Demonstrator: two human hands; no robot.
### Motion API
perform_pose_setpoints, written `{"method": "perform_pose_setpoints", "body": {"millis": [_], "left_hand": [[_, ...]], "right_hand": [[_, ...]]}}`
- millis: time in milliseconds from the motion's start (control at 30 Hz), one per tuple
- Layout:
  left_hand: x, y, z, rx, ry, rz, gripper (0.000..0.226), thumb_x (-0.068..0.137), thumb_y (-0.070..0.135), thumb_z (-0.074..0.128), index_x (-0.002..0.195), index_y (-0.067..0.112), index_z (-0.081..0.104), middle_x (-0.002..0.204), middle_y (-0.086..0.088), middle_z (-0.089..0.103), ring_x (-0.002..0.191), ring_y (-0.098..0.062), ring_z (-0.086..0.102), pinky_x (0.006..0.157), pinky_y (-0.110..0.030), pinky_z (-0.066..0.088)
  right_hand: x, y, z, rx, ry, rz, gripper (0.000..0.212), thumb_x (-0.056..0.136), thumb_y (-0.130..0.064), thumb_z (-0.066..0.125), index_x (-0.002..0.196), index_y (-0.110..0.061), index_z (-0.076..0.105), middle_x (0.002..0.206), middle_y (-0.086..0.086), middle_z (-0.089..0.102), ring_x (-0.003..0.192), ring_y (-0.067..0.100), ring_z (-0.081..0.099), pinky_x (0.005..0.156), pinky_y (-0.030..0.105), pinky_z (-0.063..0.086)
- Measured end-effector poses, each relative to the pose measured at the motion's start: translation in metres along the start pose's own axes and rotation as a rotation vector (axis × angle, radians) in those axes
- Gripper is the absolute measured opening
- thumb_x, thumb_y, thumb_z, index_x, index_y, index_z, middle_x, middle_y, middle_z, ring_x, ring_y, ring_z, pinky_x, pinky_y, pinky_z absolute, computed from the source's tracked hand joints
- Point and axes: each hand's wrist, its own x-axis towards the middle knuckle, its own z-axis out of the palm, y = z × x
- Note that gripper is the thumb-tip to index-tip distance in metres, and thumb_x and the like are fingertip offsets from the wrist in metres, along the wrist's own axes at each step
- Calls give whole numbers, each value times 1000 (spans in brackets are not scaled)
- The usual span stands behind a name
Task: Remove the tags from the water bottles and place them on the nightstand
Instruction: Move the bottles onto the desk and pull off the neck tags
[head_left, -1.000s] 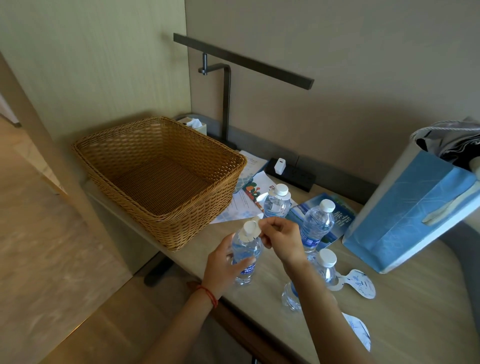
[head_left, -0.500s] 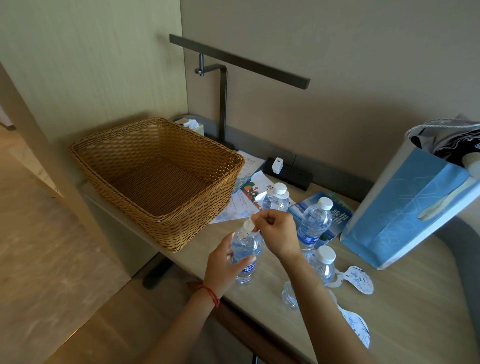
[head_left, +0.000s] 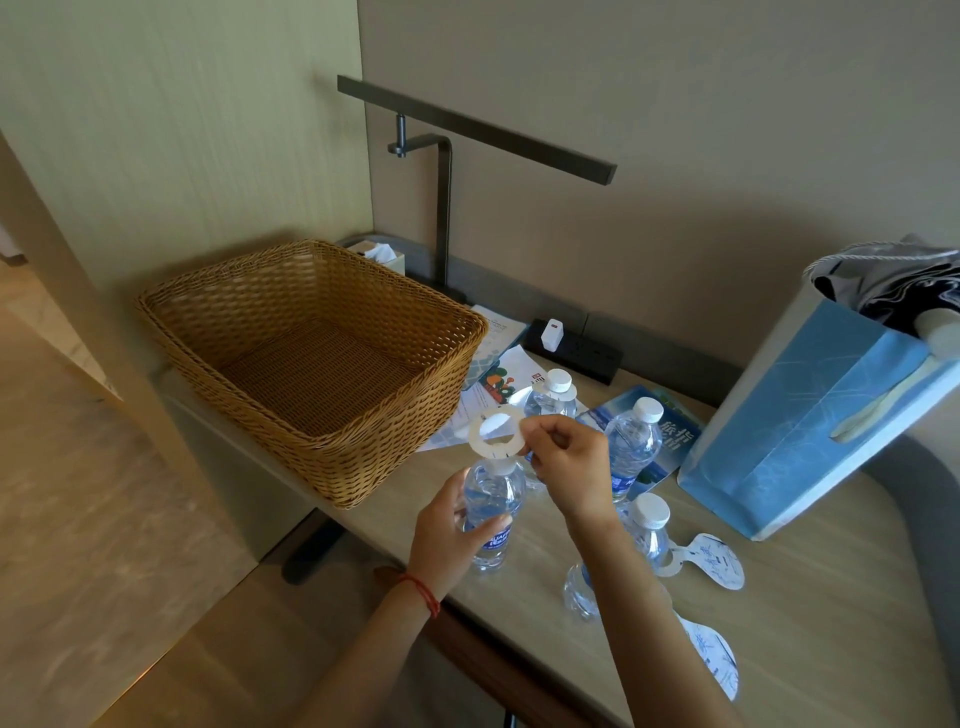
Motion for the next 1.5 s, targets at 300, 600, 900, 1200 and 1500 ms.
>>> {"method": "perform_pose_setpoints", "body": {"millis": [300,600,900,1200,1500], "left_hand": [[0,-3,0,-20,6,16,63,69,21,78,125,22,49,115,-1,63,103,-12,60,88,-29,51],[-1,-1,2,-77,9,-5,60,69,12,77,122,21,51,109,-1,66,99,-9,62,83,-21,50],[-2,0,2,-55,17,-10,59,68,15,79,119,27,52,106,4,66,99,-6,62,84,-21,50],[-2,1,2,-51,5,-29,62,69,15,78,124,21,49,112,-7,66,104,-19,62,91,-37,51],[-4,2,0,-50,5,-29,62,69,16,78,124,25,50,110,-2,67,102,-12,63,91,-36,52]], "right_hand": [[-11,-7,-76,28,246,-56,22,87,-11,59,69,-22,65,47,-11,58,41,0,46,44,11,38],[-18,34,-138,112,446,42,20,89,-9,57,70,-12,63,41,-11,53,36,1,36,38,12,33],[-40,123,-167,28,539,365,21,87,-10,59,67,-5,62,52,8,46,46,15,37,39,17,36],[-63,185,-157,-339,407,615,24,84,-11,58,65,-2,68,60,4,64,70,26,52,68,29,37],[-60,181,-153,-455,366,625,19,83,-21,60,73,-6,65,72,11,66,79,30,54,67,31,38]]}}
